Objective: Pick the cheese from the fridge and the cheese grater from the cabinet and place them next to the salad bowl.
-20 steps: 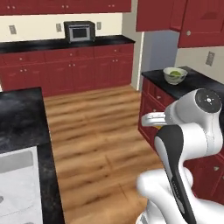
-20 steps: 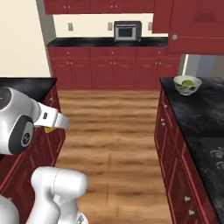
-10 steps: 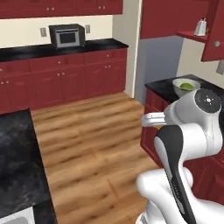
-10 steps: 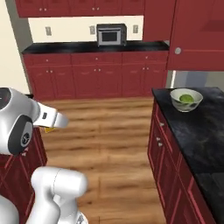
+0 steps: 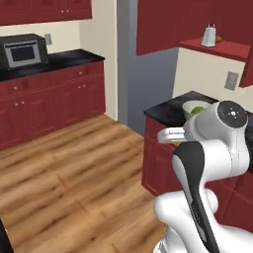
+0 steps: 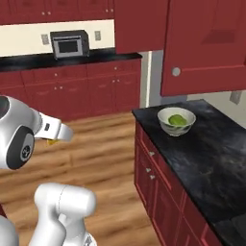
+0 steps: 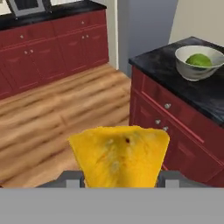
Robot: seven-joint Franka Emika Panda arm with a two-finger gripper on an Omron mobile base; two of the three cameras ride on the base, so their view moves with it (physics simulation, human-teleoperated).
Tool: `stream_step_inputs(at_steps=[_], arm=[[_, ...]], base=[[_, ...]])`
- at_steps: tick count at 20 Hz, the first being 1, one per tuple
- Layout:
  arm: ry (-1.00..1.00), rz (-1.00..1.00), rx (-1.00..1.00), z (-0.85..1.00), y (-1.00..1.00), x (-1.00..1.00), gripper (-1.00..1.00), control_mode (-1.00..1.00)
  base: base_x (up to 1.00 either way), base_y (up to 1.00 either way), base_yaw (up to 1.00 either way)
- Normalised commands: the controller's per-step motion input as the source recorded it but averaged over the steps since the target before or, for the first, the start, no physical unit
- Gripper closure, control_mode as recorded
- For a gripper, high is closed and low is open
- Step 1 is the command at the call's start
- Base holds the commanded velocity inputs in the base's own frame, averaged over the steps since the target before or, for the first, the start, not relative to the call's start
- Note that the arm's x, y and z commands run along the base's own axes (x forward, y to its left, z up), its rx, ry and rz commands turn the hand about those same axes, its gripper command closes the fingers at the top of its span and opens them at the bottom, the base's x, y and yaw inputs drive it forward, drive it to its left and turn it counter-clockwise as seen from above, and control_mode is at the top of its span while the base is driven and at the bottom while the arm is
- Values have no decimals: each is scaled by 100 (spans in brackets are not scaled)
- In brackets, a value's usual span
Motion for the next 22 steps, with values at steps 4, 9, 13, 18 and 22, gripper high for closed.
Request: stream_step_inputs(at_steps=[4, 9, 13, 18, 22], arm=[[0, 0, 0, 0, 0, 0, 100, 100], [0, 0, 0, 0, 0, 0, 100, 100], [0, 0, 0, 0, 0, 0, 100, 100], [0, 0, 0, 0, 0, 0, 100, 100], [0, 0, 0, 0, 0, 0, 100, 100]], base=[[41, -37, -65], [48, 37, -69], [76, 100, -38], [75, 32, -64], [42, 23, -83]])
